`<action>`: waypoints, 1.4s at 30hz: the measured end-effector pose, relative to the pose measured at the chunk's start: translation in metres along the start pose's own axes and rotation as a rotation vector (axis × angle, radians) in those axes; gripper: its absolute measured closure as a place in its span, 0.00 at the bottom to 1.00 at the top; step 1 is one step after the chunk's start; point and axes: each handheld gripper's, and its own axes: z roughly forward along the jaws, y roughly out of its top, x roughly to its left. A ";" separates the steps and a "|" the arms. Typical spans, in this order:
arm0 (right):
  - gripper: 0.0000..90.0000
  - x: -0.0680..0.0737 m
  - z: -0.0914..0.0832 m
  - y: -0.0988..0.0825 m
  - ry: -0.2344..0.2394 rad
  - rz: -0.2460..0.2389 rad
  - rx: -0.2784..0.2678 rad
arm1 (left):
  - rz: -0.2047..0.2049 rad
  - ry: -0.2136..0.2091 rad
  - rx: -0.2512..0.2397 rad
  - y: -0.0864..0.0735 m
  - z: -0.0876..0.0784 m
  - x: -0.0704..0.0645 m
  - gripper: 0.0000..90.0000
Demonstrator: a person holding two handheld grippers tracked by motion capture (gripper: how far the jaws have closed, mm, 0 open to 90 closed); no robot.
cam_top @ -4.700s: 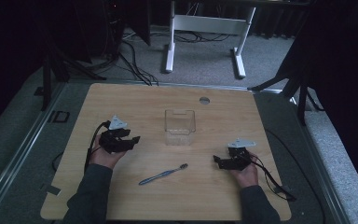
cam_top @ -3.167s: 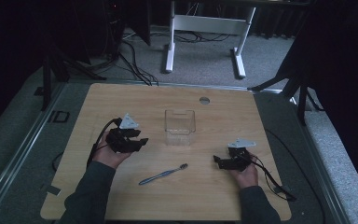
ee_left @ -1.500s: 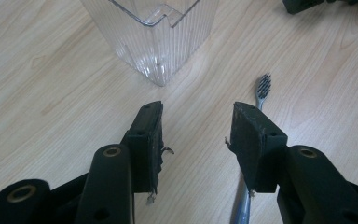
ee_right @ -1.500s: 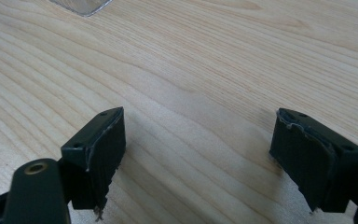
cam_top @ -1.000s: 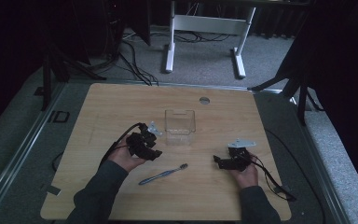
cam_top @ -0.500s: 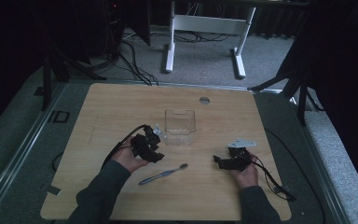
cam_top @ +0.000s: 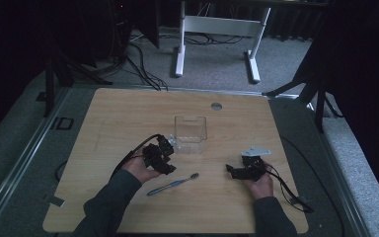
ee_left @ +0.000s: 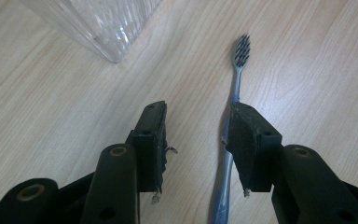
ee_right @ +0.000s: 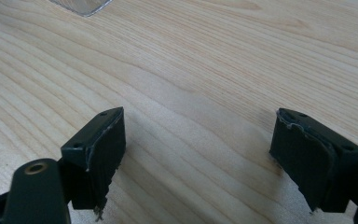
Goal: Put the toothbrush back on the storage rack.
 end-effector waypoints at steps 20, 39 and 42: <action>0.19 0.000 0.000 0.000 0.000 -0.002 0.001 | 0.049 -0.014 0.086 0.008 0.013 -0.007 0.64; 0.19 0.000 0.000 0.000 0.000 -0.002 0.001 | 0.083 -0.043 0.164 0.013 0.028 -0.013 0.68; 0.19 0.000 0.000 0.000 0.000 -0.002 0.001 | 0.085 -0.042 0.175 0.013 0.031 -0.014 0.69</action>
